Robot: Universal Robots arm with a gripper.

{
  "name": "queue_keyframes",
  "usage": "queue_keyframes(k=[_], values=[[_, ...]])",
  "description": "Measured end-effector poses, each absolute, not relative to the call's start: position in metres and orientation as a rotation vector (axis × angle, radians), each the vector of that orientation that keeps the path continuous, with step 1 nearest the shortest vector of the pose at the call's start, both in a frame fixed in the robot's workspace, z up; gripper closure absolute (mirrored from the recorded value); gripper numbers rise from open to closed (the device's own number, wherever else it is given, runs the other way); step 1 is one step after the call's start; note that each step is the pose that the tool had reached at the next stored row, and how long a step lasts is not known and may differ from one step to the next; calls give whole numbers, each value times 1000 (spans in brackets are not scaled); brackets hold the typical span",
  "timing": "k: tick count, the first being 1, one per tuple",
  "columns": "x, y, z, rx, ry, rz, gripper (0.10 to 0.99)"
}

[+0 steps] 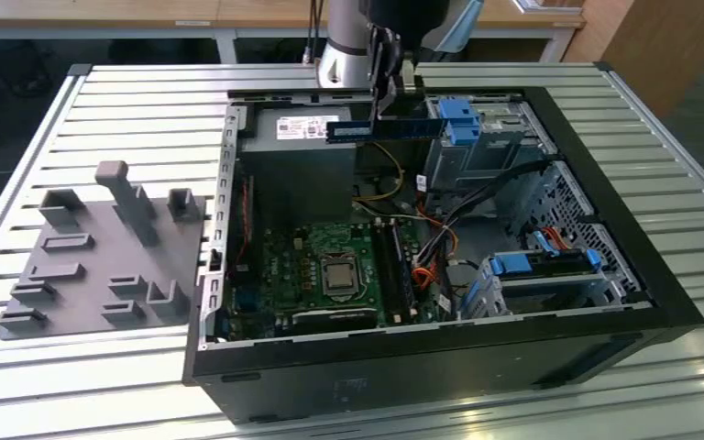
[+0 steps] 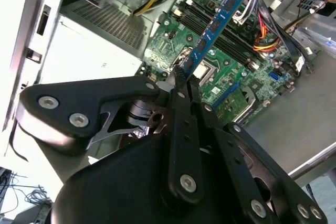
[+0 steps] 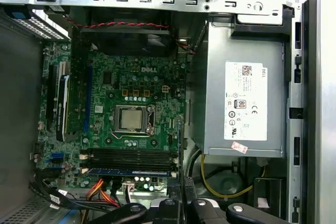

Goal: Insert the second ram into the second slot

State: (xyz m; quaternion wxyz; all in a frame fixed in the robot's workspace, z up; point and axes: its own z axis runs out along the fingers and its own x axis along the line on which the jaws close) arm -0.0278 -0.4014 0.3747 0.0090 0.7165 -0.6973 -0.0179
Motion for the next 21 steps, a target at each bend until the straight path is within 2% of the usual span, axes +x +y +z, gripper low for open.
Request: queue_keyframes(k=[12, 21], values=[[-28, -430, 374, 2232, -2173, -44, 949], [-28, -431, 372, 2079, -2322, -46, 949]])
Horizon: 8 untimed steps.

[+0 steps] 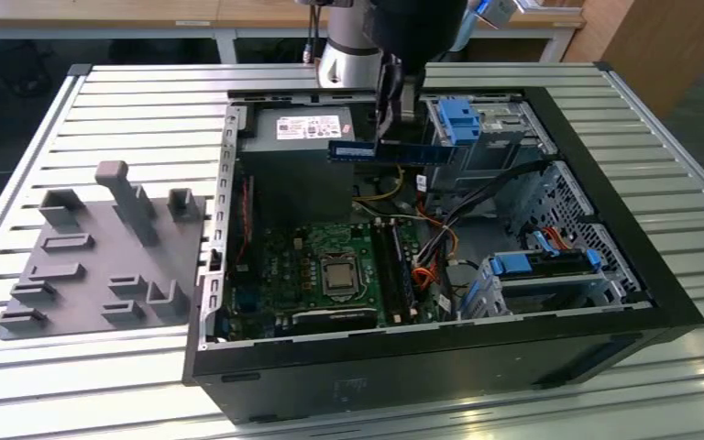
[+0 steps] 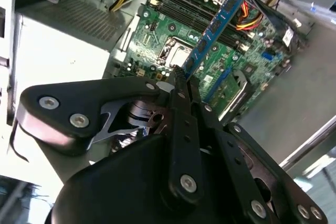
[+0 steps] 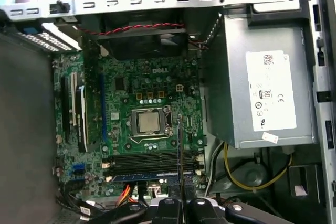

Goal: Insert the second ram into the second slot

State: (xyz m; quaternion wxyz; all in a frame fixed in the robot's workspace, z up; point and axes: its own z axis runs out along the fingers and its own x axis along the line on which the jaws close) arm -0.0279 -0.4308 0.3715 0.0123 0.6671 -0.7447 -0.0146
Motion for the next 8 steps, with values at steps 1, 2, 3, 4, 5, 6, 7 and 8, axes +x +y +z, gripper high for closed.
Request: queue_keyframes(k=[1, 2, 3, 4, 5, 6, 7, 8], values=[[-28, -431, 371, 2059, -2341, -46, 949], [-28, -431, 371, 2038, -2359, -46, 949], [-28, -431, 371, 2017, -2377, -47, 949], [-28, -431, 370, 1995, -2396, -47, 949], [-28, -431, 370, 1974, -2414, -47, 949], [-28, -431, 369, 1950, -2433, -48, 949], [-28, -431, 369, 1928, -2451, -48, 949], [-28, -431, 369, 1906, -2468, -48, 949]])
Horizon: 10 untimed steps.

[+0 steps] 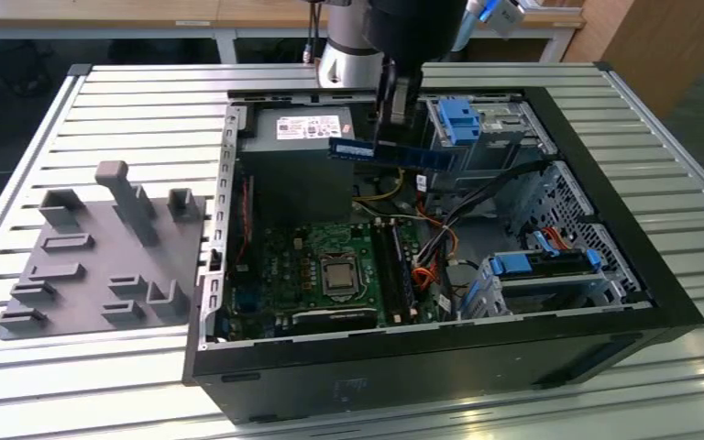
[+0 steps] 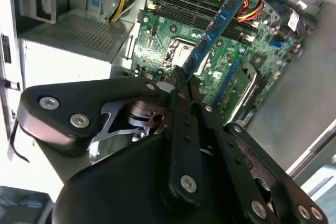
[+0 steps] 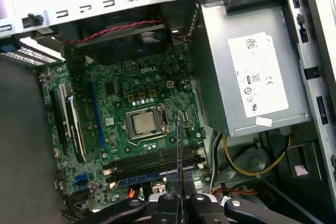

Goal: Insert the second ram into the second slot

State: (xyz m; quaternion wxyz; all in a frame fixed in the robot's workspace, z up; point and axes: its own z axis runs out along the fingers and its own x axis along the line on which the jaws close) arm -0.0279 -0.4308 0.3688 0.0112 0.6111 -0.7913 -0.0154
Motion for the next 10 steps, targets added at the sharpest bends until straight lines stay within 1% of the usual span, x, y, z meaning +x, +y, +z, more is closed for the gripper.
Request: queue_keyframes(k=[10], values=[[-28, -431, 365, 1677, -2633, -51, 949]])
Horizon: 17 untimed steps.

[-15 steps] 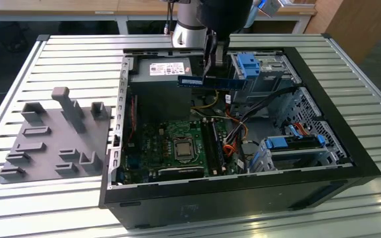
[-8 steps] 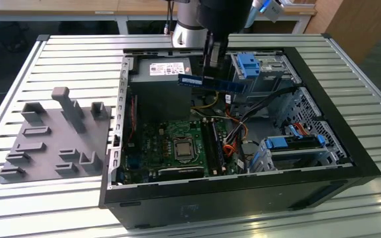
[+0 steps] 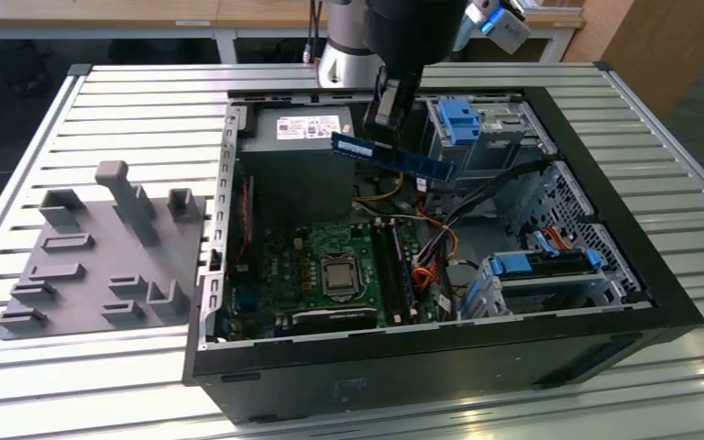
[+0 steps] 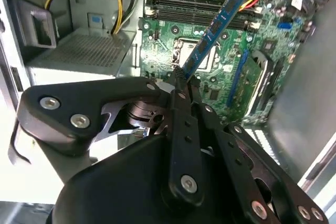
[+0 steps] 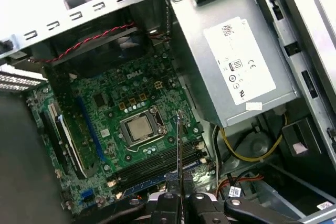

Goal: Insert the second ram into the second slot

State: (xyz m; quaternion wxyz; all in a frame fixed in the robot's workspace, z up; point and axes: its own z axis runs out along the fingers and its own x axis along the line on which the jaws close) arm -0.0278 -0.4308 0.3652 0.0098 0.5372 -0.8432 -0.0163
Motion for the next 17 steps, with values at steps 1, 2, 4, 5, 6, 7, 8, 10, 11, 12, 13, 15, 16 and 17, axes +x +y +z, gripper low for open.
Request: queue_keyframes(k=[1, 2, 4, 5, 6, 7, 8, 10, 11, 12, 13, 15, 16, 17], values=[[-28, -431, 365, 1651, -2649, -51, 949], [-28, -431, 365, 1628, -2664, -51, 949], [-28, -431, 364, 1580, -2694, -52, 949], [-28, -431, 363, 1556, -2708, -52, 949], [-28, -431, 363, 1531, -2722, -52, 949], [-28, -431, 363, 1507, -2736, -53, 949], [-28, -431, 362, 1480, -2751, -53, 949], [-28, -431, 362, 1431, -2778, -53, 949], [-28, -431, 361, 1406, -2791, -54, 949], [-28, -431, 360, 1381, -2804, -54, 949], [-28, -431, 360, 1356, -2816, -54, 949], [-28, -431, 359, 1304, -2841, -55, 949], [-28, -431, 358, 1278, -2853, -55, 949], [-28, -431, 358, 1252, -2865, -55, 949]])
